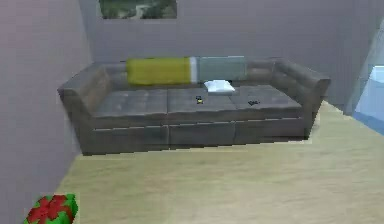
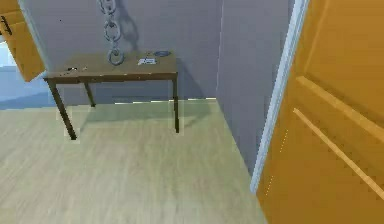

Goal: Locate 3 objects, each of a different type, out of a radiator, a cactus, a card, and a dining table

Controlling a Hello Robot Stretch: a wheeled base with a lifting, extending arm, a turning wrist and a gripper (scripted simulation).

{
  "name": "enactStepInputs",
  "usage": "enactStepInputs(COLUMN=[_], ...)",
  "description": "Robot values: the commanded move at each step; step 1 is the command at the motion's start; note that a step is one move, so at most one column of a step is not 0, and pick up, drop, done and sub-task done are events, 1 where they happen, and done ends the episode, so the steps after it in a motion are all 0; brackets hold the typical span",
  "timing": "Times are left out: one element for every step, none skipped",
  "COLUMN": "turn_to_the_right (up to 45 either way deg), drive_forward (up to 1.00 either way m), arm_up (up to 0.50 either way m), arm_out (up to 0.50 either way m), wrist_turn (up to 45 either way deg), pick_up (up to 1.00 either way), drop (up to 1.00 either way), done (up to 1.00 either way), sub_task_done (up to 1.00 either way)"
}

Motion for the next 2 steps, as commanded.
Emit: enactStepInputs(turn_to_the_right=[45.0, 36.0], drive_forward=[0.00, 0.00], arm_up=[0.00, 0.00], arm_out=[0.00, 0.00], wrist_turn=[0.0, 0.0], pick_up=[0.00, 0.00], drop=[0.00, 0.00], done=[0.00, 0.00], sub_task_done=[0.00, 0.00])
